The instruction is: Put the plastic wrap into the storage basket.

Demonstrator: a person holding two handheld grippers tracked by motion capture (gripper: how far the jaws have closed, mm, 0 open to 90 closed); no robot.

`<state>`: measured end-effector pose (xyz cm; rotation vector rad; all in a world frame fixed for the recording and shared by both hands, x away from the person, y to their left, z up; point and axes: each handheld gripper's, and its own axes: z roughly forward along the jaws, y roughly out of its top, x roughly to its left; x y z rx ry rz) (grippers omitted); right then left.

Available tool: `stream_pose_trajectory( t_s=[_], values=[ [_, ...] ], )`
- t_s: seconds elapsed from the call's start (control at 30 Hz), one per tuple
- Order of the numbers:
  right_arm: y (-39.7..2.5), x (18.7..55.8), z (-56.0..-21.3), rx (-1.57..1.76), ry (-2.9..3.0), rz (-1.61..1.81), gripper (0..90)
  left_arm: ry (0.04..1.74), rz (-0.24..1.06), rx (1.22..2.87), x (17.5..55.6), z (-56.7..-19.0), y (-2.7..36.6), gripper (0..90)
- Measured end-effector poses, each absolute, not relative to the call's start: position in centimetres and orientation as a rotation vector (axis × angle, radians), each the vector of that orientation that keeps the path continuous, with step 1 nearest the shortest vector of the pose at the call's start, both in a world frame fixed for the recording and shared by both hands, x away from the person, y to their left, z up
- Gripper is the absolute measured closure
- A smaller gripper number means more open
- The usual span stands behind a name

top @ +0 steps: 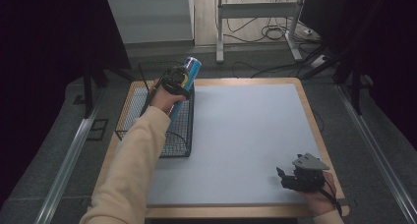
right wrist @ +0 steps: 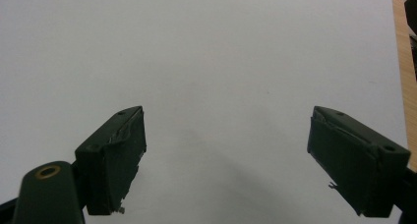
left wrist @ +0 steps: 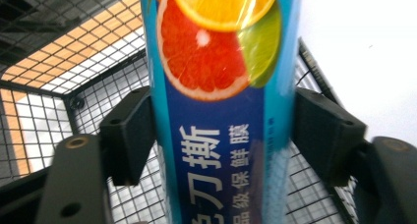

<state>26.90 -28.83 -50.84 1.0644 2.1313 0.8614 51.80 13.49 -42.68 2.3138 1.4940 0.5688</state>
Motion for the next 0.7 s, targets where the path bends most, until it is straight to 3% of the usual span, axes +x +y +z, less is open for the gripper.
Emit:
stream_pose_trajectory(
  t_s=[0.17,0.3,0.7],
  values=[
    [-28.9,26.9,-50.9,1.068,2.136,0.857,14.8,1.444,0.599,2.3,50.6,-41.2,12.7,13.9],
    [-28.9,26.9,-50.9,1.067,2.135,0.853,14.8,1.39,0.573,2.258,49.3,-39.8,12.1,9.9],
    [-28.6,27.1,-50.5,1.061,2.121,0.866,14.8,1.203,0.413,2.111,44.5,-37.1,10.8,13.4]
  ],
)
